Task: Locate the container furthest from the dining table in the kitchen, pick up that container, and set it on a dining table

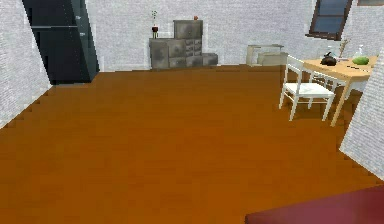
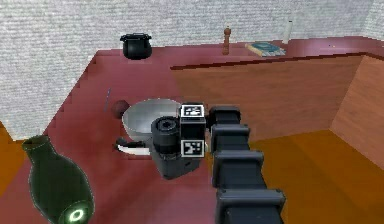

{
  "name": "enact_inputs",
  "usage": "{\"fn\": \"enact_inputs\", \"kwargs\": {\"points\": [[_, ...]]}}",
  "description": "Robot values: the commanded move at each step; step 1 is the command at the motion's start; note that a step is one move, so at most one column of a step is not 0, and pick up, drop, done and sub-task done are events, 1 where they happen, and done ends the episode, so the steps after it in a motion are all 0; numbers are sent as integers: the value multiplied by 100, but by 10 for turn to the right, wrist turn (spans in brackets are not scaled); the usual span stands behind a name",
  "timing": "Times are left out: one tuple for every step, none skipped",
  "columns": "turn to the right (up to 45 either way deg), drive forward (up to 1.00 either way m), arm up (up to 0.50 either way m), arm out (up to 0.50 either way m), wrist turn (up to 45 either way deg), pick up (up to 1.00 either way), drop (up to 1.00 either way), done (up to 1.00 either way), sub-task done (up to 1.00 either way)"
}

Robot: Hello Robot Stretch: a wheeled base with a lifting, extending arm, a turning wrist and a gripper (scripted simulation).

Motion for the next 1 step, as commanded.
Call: {"fn": "enact_inputs", "kwargs": {"points": [[0, 0, 2, 0, 0, 0, 0, 0, 0]]}}
